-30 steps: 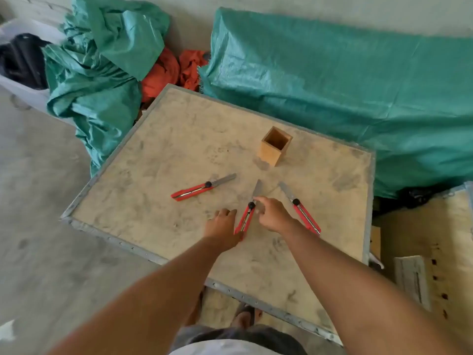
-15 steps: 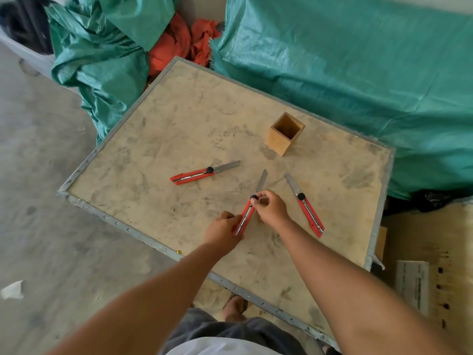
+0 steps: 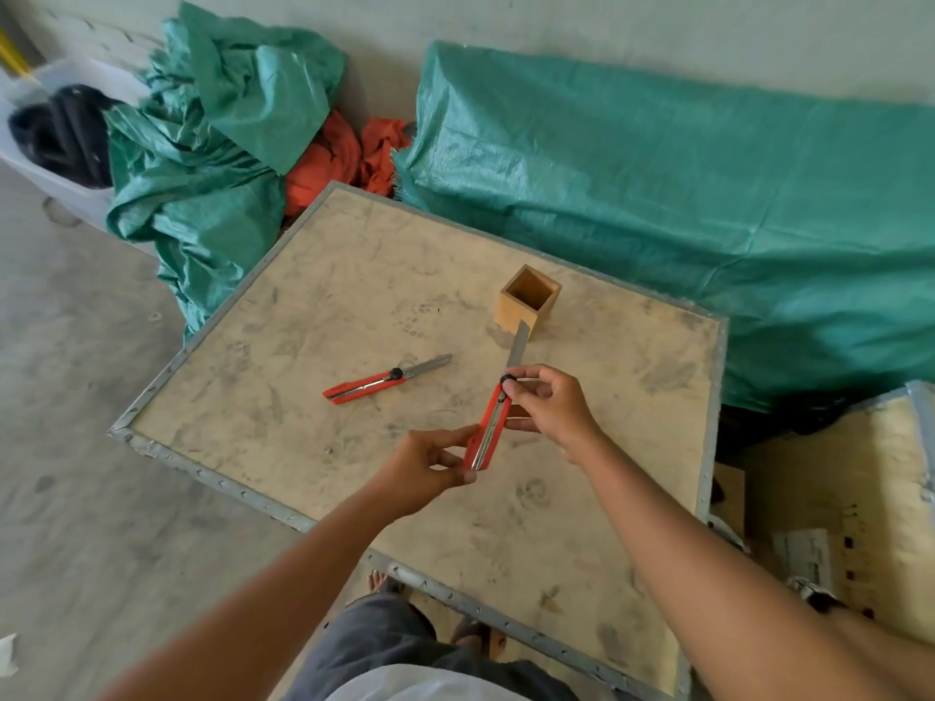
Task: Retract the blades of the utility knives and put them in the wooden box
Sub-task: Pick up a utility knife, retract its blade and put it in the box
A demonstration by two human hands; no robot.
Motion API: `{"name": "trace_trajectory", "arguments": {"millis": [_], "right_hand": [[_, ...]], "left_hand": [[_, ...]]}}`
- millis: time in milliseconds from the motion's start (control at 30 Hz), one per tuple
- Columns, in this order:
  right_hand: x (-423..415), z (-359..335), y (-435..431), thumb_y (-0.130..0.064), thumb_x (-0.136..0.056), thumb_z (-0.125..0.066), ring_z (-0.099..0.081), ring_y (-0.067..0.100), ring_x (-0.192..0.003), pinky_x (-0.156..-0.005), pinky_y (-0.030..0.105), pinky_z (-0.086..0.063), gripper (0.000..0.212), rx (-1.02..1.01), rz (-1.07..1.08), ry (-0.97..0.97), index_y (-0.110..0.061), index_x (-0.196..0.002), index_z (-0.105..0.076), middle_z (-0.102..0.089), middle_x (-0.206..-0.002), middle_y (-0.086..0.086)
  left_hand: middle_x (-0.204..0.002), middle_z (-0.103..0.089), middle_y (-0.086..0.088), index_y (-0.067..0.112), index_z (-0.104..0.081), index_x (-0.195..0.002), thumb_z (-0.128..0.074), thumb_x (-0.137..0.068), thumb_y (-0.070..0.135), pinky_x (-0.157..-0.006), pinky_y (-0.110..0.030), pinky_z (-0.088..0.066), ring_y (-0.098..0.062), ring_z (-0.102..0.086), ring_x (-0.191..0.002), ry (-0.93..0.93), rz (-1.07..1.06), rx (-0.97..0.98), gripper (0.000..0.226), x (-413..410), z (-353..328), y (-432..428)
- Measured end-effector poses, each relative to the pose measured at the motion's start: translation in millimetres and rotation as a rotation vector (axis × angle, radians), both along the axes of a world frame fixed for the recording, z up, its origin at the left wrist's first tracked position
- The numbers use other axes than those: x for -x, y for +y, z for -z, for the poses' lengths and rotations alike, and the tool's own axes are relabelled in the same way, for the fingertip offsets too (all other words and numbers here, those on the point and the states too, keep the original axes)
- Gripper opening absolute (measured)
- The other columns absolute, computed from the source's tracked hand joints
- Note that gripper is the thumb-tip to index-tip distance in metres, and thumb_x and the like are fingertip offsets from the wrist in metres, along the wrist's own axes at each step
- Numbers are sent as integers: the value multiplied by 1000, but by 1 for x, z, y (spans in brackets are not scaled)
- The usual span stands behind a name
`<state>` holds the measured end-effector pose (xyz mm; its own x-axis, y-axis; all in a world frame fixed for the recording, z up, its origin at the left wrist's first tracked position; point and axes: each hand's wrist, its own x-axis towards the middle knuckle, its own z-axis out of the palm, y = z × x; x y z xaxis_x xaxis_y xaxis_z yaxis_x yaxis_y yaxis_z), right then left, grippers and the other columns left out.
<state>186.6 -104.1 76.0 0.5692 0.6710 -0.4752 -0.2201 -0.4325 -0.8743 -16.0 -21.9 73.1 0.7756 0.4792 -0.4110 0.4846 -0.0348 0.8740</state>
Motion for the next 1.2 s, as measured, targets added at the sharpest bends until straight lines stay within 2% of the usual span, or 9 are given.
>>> {"name": "trace_trajectory", "arguments": {"millis": [133,267,433,567,667,800,933,1000,1200], "right_hand": [[0,-32,-2,-10,-91,-74,-79,28,-92,-78,50,-65,24,-79,37,-16,-6,-114,-71,-77,-106,17],[12,-56,-2,-8,-91,-73,-79,26,-94,-77,45,-66,22,-107,2,-61,-7,-113,-74,-77,-108,17],[41,-69,8,-10,-93,-71,-78,20,-93,-69,35,-66,22,-102,-79,-126,-14,-114,-76,-79,-106,11],[63,-69,16,-16,-90,-75,-75,8,-88,-67,28,-63,21,-58,-147,-261,-20,-111,-79,-80,-99,0],[79,-70,22,-15,-90,-75,-71,-1,-76,-68,28,-62,22,-32,-183,-308,-19,-111,-79,-79,-98,-6],[89,-73,29,-16,-94,-71,-71,8,-81,-71,32,-63,28,-20,-168,-350,-24,-120,-75,-75,-105,-9],[98,-67,33,-23,-86,-80,-72,14,-84,-70,32,-56,10,-7,-58,-424,-29,-94,-77,-76,-98,-6],[100,-61,33,-30,-84,-81,-72,16,-91,-75,34,-58,13,18,-13,-464,-30,-86,-69,-72,-98,-7],[94,-58,27,-25,-88,-77,-73,12,-92,-93,43,-60,22,-10,-45,-404,-28,-109,-75,-74,-107,-11]], "left_hand": [[-96,-78,21,26,-67,-127,-81,-79,3,-97,-26,-51,-6,-74,-86,-80,-49,49,55,-1,-20,7],[-78,-79,12,31,-68,-118,-79,-80,-2,-85,-15,-54,-7,-73,-83,-166,-84,100,51,2,-35,23],[-82,-79,-5,12,-70,-123,-77,-79,-7,-84,-22,-59,-15,-72,-84,-247,-98,158,48,12,-44,46],[-95,-77,-23,10,-70,-124,-76,-81,-7,-93,-46,-59,-20,-73,-85,-295,-67,201,46,23,-40,65],[-100,-79,-17,8,-69,-125,-76,-81,-7,-94,-49,-58,-21,-72,-86,-300,-46,186,47,29,-38,77],[-100,-80,-11,17,-72,-121,-79,-79,-4,-93,-44,-59,-27,-67,-89,-307,-2,169,48,31,-41,89],[-89,-81,-7,22,-73,-118,-82,-76,-1,-91,-38,-60,-16,-69,-83,-288,26,162,48,30,-44,94],[-84,-81,-3,19,-73,-119,-82,-76,-1,-89,-34,-61,-10,-70,-80,-276,46,147,48,28,-44,95],[-82,-81,3,19,-72,-120,-82,-77,1,-86,-28,-59,-7,-70,-75,-261,91,111,47,20,-47,94]]}}
